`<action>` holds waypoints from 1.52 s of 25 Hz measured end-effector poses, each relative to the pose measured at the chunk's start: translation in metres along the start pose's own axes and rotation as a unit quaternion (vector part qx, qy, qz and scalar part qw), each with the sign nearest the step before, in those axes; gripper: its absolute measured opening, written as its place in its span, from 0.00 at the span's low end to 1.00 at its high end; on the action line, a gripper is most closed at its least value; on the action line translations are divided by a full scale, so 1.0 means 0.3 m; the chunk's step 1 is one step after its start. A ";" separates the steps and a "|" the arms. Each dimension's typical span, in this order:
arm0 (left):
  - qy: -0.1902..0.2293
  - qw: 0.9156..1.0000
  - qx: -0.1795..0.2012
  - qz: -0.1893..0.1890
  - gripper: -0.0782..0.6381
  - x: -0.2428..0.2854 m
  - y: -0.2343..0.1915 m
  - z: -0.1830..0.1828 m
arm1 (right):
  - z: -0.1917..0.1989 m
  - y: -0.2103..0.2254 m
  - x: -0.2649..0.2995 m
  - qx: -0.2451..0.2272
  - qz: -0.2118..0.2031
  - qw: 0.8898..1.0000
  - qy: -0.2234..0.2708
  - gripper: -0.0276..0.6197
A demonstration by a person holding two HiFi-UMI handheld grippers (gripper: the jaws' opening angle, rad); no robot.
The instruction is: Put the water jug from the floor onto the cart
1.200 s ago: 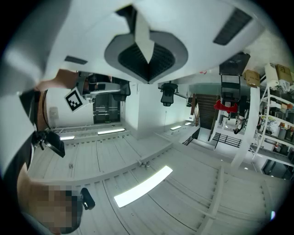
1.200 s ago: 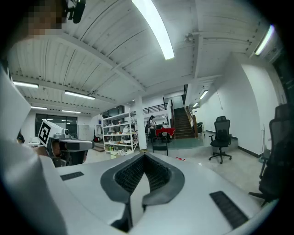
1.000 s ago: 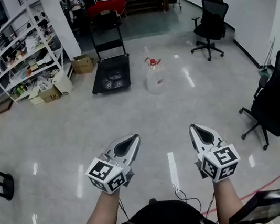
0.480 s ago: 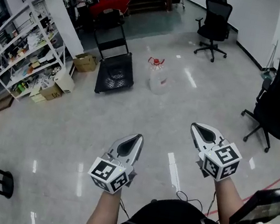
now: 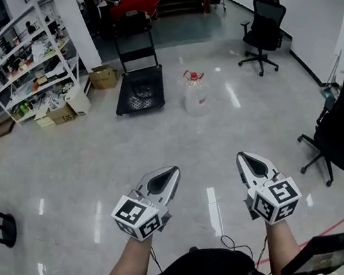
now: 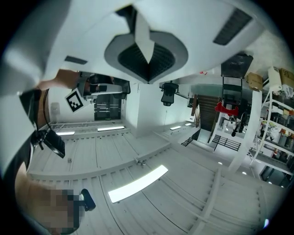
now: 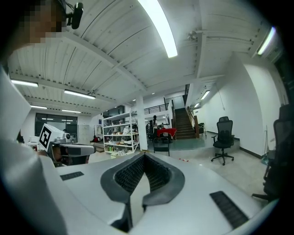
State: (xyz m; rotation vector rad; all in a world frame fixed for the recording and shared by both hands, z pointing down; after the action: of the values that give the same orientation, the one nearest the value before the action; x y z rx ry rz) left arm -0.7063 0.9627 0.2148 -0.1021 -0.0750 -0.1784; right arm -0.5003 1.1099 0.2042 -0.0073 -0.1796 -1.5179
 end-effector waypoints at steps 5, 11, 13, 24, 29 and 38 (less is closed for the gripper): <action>-0.004 1.000 -0.021 0.012 0.10 0.051 -0.078 0.055 | 0.025 0.015 0.041 -0.006 0.020 1.000 0.000 0.05; -0.011 0.999 -0.024 0.024 0.10 0.192 -0.162 0.051 | 0.012 0.118 0.146 -0.001 0.023 1.000 -0.004 0.05; -0.011 0.999 -0.022 0.022 0.10 0.271 -0.205 0.039 | 0.005 0.183 0.212 0.002 0.017 1.000 -0.002 0.05; -0.011 1.000 -0.003 0.001 0.10 0.884 -0.442 -0.120 | -0.136 0.734 0.638 -0.006 -0.031 0.999 0.012 0.05; -0.021 1.000 0.011 -0.005 0.10 1.082 -0.544 -0.165 | -0.179 0.921 0.804 -0.016 -0.039 0.999 0.017 0.05; -0.029 0.999 -0.012 -0.004 0.10 1.395 -0.879 -0.145 | -0.172 1.142 1.193 -0.008 -0.041 0.999 0.003 0.05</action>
State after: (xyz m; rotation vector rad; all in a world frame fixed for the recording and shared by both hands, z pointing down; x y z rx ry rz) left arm -0.3404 0.6275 0.2317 -0.1313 -0.1313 -0.1848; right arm -0.1394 0.7680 0.2334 -0.0081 -0.1650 -1.6016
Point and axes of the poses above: the fingertips, and each gripper's own axes: x forward along the fingers, y to its right, z out of its underside, the point moved 7 cm from there along -x, backward along the fingers, and after that the axes turned 4 degrees about -z, right-handed, at the moved point
